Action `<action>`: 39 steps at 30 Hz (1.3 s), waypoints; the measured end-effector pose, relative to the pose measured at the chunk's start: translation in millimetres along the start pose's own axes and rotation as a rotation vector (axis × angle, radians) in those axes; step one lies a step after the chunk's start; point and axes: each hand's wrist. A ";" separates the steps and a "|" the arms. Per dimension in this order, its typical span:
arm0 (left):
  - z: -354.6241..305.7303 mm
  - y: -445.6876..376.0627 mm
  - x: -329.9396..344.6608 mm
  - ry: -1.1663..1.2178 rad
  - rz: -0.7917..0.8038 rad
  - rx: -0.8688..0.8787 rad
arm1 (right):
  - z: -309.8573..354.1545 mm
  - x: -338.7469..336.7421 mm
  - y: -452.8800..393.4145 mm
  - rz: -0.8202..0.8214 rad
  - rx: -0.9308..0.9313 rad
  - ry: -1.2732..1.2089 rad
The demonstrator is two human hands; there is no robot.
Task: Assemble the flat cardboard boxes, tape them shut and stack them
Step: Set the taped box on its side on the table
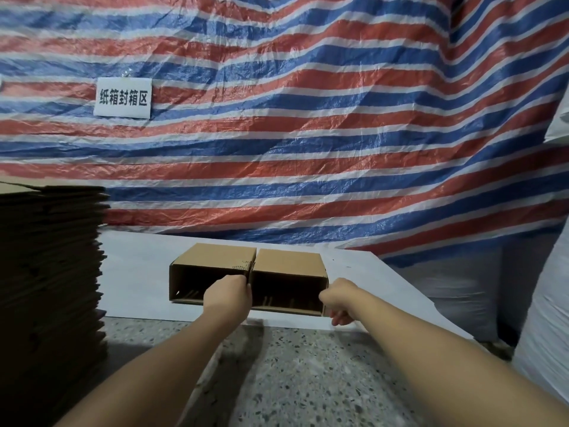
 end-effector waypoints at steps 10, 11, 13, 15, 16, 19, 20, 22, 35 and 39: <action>9.6 113.1 -127.0 0.004 -0.068 0.155 | 29.3 -46.1 155.9 -0.019 -0.165 0.090; 10.7 125.3 -144.8 0.001 -0.044 0.160 | 33.6 -50.3 174.5 -0.022 -0.182 0.096; 13.3 147.5 -182.0 -0.022 -0.031 0.167 | 43.1 -56.7 210.8 -0.030 -0.220 0.120; 21.1 164.9 -217.5 -0.039 -0.122 0.183 | 53.3 -58.4 243.2 -0.030 -0.276 0.132; 26.7 171.3 -233.8 -0.039 -0.189 0.196 | 58.4 -58.2 257.7 -0.030 -0.305 0.130; 51.7 180.6 -277.5 -0.143 -0.336 0.229 | 72.4 -54.6 289.9 -0.046 -0.388 0.131; 60.9 177.6 -287.4 -0.188 -0.359 0.233 | 77.7 -53.5 295.2 -0.052 -0.416 0.126; 85.7 171.8 -307.2 -0.216 -0.364 0.218 | 90.9 -49.9 306.3 -0.060 -0.488 0.130; 189.0 171.4 -327.5 -0.356 0.093 -0.146 | 140.8 -2.6 325.0 0.048 -0.696 0.171; 179.2 187.4 -330.7 -0.397 0.113 -0.080 | 138.4 3.6 325.8 0.041 -0.691 0.163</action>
Point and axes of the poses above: each hand's wrist, its own y-axis away from the middle knuckle, its own x-axis out of the palm, z = x × y, and after that the axes turned 11 degrees about -y, right-handed
